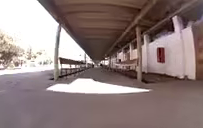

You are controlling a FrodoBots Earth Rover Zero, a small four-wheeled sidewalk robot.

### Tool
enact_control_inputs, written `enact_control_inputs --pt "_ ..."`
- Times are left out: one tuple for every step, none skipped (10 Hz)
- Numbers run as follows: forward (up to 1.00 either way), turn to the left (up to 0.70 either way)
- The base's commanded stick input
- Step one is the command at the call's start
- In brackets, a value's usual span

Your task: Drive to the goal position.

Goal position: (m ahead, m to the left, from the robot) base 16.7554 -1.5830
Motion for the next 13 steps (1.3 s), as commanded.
enact_control_inputs --pt "0.7 0.0" --pt "0.7 0.0" --pt "0.7 0.0" --pt "0.7 0.0" --pt "0.7 0.0" --pt "0.7 0.0" --pt "0.7 0.0" --pt "0.7 0.0" --pt "0.7 0.0" --pt "0.7 0.0" --pt "0.7 0.0" --pt "0.7 0.0" --pt "0.7 0.0"
